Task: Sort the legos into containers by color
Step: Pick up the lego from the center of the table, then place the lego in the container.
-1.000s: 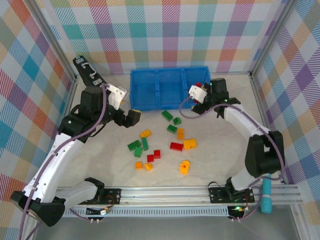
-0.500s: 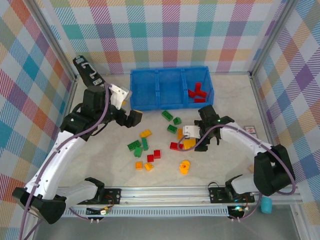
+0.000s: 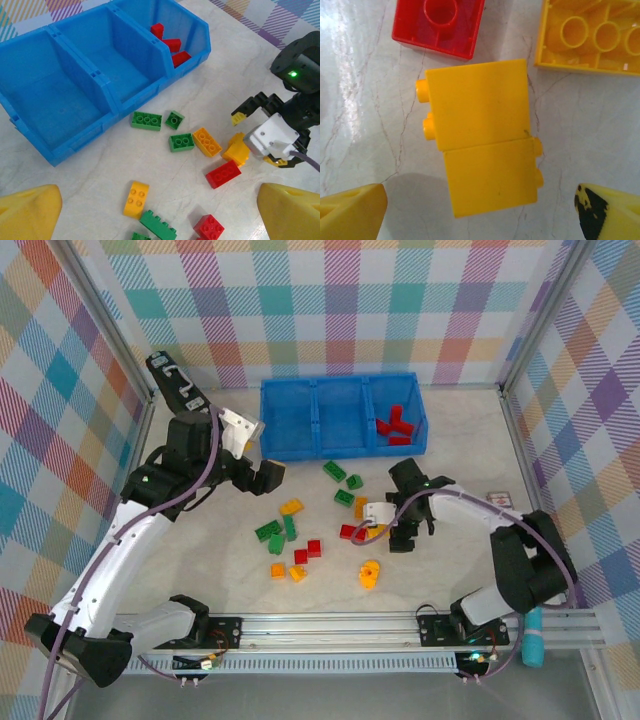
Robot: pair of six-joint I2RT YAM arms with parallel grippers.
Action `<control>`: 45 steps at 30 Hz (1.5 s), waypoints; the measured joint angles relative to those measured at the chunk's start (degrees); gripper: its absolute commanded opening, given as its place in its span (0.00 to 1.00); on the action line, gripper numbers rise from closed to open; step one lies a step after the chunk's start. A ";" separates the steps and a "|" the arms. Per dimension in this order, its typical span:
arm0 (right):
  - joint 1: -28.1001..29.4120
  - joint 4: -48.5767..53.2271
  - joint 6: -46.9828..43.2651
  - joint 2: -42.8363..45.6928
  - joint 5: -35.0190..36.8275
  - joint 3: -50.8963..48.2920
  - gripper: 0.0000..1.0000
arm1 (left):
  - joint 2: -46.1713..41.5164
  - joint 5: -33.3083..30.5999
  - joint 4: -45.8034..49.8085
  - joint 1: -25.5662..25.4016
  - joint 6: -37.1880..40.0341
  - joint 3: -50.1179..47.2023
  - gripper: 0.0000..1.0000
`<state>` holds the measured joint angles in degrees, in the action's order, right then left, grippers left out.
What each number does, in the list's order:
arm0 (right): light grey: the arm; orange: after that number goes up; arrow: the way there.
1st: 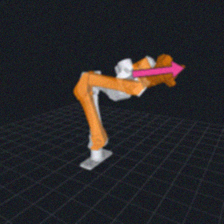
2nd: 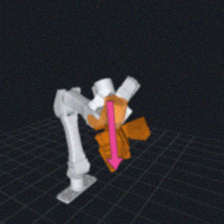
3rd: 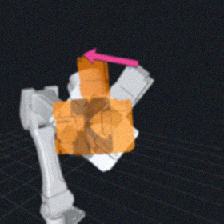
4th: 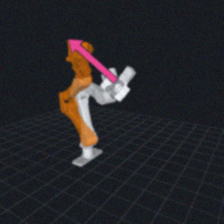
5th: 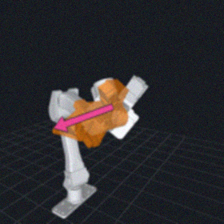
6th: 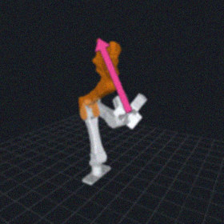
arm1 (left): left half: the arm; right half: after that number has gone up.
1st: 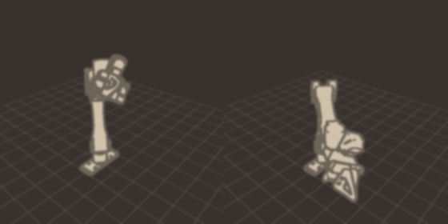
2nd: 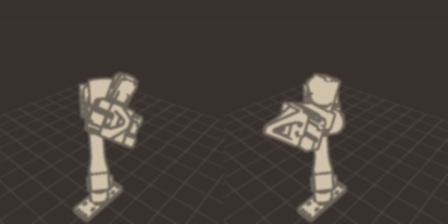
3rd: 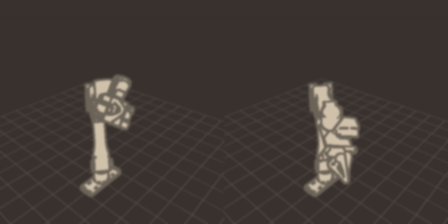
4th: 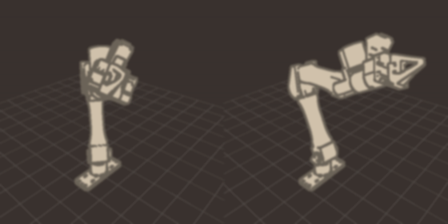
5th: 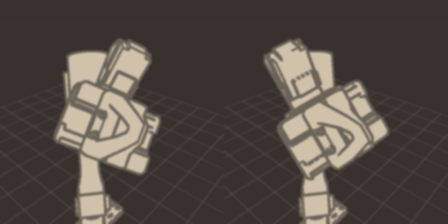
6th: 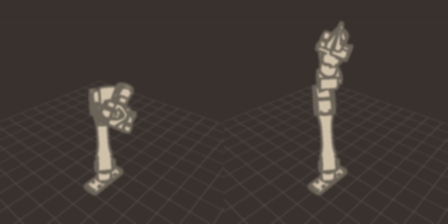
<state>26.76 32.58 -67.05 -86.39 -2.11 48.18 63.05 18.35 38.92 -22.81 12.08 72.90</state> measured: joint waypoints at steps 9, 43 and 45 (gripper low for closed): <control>0.00 -0.96 -1.49 -5.92 -0.33 2.95 0.65 | 0.00 -0.07 -0.02 0.00 0.00 0.00 1.00; -1.97 -8.09 -4.87 -28.76 3.06 45.53 0.43 | 0.00 -1.55 -0.02 0.00 0.52 -0.02 1.00; -1.92 -9.62 -4.98 -32.22 3.96 47.89 0.45 | -0.02 -1.75 -0.02 0.00 0.83 -0.02 1.00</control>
<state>24.84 22.96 -72.03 -118.61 1.85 96.07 63.02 16.60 38.89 -22.81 12.91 72.88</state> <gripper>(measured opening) 0.436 0.999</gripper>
